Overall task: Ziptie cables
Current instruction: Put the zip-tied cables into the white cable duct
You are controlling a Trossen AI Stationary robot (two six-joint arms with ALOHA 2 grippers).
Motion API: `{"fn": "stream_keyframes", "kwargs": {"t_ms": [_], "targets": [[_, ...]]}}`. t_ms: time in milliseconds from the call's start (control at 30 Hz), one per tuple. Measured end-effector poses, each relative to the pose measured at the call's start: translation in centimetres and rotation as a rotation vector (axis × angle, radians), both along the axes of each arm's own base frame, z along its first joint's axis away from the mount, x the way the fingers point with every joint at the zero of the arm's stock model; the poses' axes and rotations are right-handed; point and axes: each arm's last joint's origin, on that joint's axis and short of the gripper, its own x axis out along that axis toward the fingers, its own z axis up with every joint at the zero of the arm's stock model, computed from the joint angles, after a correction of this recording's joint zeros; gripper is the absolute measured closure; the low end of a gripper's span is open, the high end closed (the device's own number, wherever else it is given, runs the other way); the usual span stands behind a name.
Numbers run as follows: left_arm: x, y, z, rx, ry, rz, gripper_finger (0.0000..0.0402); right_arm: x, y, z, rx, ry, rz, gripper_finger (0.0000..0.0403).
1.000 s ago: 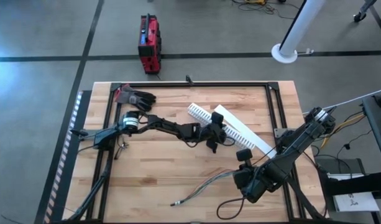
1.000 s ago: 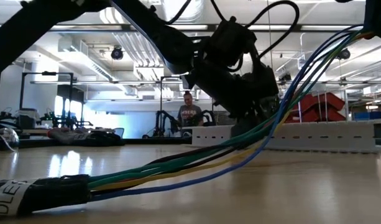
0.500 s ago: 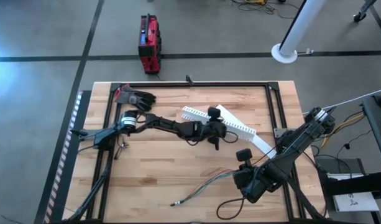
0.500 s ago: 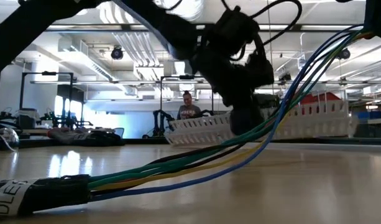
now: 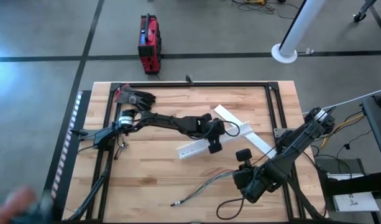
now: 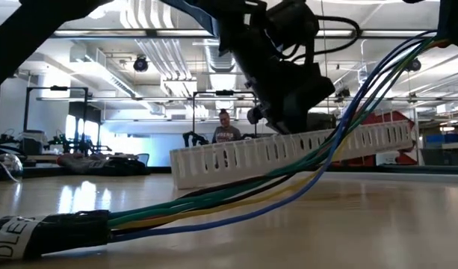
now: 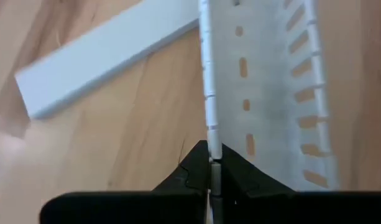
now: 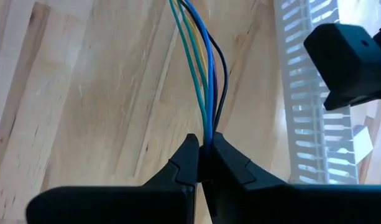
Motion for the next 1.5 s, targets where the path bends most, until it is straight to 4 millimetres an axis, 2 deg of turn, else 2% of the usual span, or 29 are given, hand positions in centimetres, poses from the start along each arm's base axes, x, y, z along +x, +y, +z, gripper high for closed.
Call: {"fn": "stream_keyframes", "kwargs": {"t_ms": [200, 433, 533, 667, 867, 933, 1067, 1200, 1333, 1500], "targets": [[-0.2, -0.1, -0.5, -0.013, 0.015, -0.007, 0.0366, 0.0, 0.0, 0.0, -0.003, 0.002, 0.009, 0.0394], [-0.2, -0.8, 0.0, -0.145, 0.010, -0.170, 0.0283, 0.0, 0.0, 0.0, -0.011, 0.007, 0.032, 0.0394], [-0.9, -1.6, 1.5, -0.158, 0.003, -0.205, 0.0253, 0.2, -0.2, 0.0, -0.012, 0.008, 0.027, 0.0394], [-2.7, -3.4, 4.1, -0.142, 0.048, -0.262, 0.0228, 0.1, -0.3, 0.1, -0.018, 0.010, 0.030, 0.0394], [-5.9, -7.0, 8.6, -0.118, -0.012, -0.342, 0.0224, 0.6, -1.0, 0.6, -0.149, -0.091, 0.030, 0.0394], [-7.1, -8.4, 8.9, -0.109, -0.049, -0.356, 0.0229, 0.9, -1.5, 1.2, -0.231, -0.135, 0.015, 0.0394], [-10.2, -10.3, 8.3, -0.141, -0.108, -0.332, 0.0234, 1.5, -2.8, 2.9, -0.358, -0.186, -0.016, 0.0394], [-13.9, -10.9, 7.6, -0.127, -0.180, -0.221, 0.0225, 2.2, -4.4, 3.9, -0.451, -0.183, -0.041, 0.0394], [-16.7, -11.4, 4.7, -0.097, -0.252, -0.144, 0.0210, 3.4, -5.9, 4.6, -0.490, -0.192, -0.062, 0.0394], [-18.1, -11.7, 1.1, -0.093, -0.371, -0.132, 0.0195, 5.1, -6.5, 5.5, -0.506, -0.223, 0.006, 0.0394]]}}
